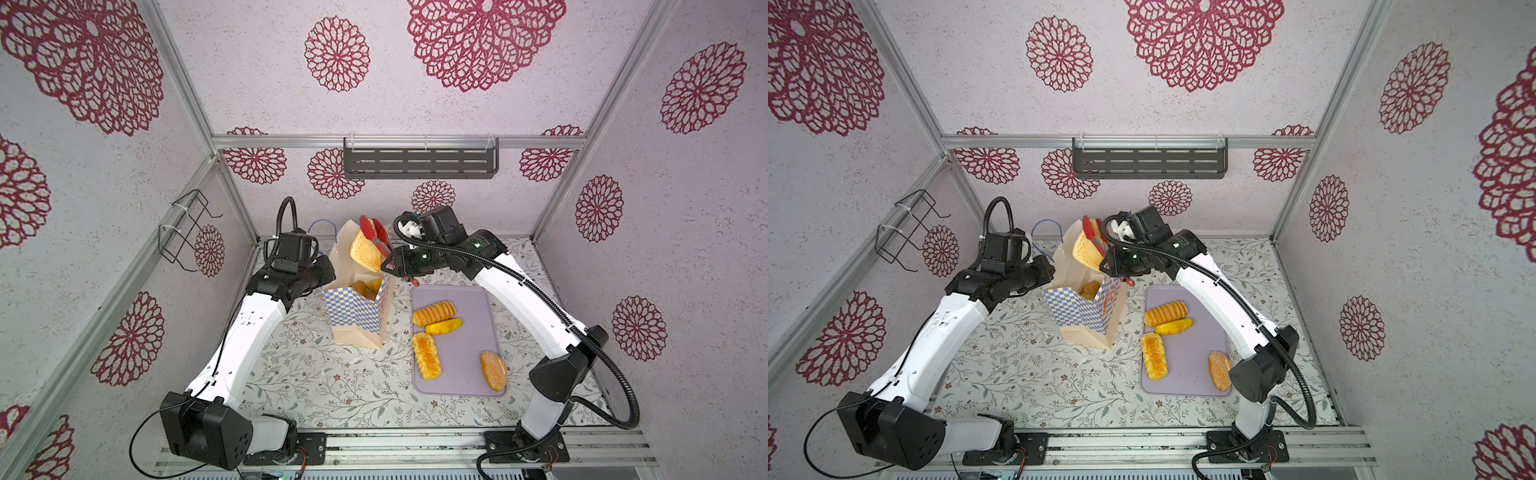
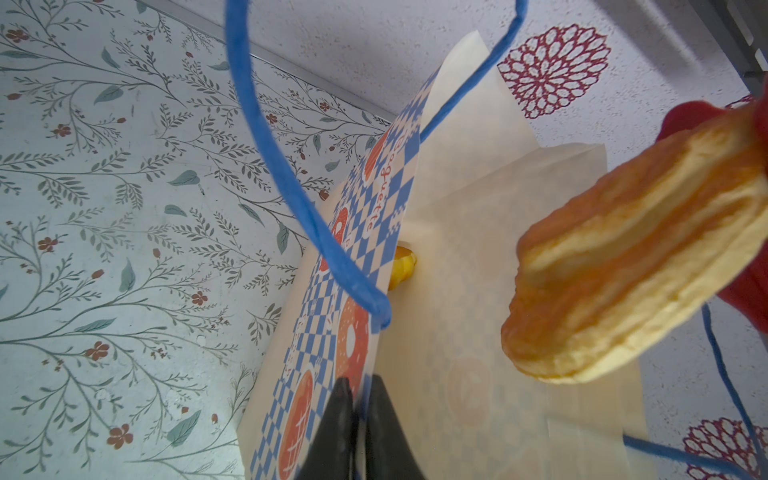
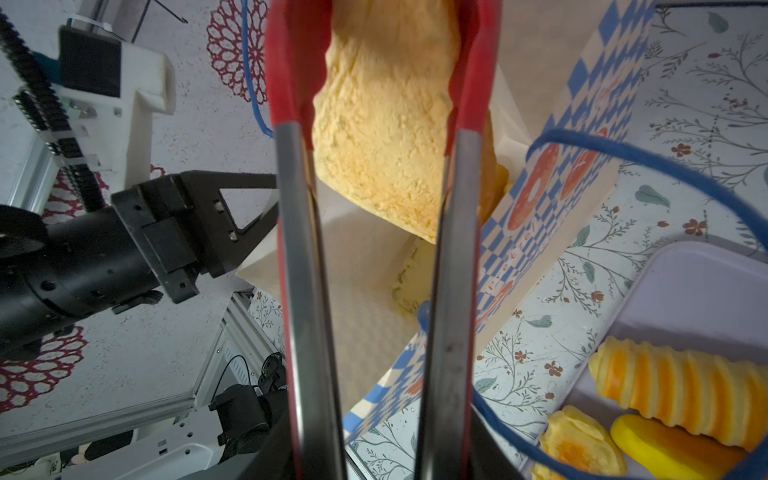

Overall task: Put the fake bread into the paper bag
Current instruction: 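Carry the triangular bread in the tongs over the bag opening, then open the tongs to drop the triangular bread into the bag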

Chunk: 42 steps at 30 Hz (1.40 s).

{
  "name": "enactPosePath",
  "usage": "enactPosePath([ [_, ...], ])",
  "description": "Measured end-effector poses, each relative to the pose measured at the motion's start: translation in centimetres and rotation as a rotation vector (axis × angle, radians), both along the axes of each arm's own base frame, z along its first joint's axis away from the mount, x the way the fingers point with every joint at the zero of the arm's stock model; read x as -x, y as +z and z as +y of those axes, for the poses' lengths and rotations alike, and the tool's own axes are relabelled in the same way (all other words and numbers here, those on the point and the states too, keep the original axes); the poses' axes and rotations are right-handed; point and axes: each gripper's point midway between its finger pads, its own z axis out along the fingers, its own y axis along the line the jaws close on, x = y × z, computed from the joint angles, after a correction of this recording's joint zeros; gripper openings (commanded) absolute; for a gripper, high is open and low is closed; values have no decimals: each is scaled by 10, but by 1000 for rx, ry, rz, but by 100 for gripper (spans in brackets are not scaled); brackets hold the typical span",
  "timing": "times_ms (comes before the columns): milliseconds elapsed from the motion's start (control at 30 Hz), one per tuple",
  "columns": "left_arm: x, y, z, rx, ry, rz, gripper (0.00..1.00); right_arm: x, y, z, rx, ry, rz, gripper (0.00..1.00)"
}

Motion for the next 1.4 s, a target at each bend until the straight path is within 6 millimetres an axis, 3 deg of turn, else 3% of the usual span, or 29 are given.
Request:
enactPosePath([
  [367,0,0,-1,5,3,1,11,5,24,-6,-40,-6,-52,45],
  [533,0,0,-1,7,5,2,18,7,43,-25,-44,-54,-99,44],
  [633,0,0,-1,9,7,2,25,15,57,-54,-52,-105,-135,45],
  [733,0,0,0,6,11,1,33,26,68,-99,-60,-185,-166,45],
  [833,0,1,1,3,16,-2,40,41,65,-147,-58,-281,-181,45],
  [900,0,2,2,-3,18,-6,44,51,51,-174,-39,-341,-165,45],
  [1000,2,4,5,-14,20,-11,52,70,11,-194,11,-379,-91,45],
  [1267,10,21,11,-38,33,-49,77,109,-120,-216,165,-421,203,45],
  [1400,17,27,13,-53,41,-61,85,129,-157,-220,192,-423,300,46],
])
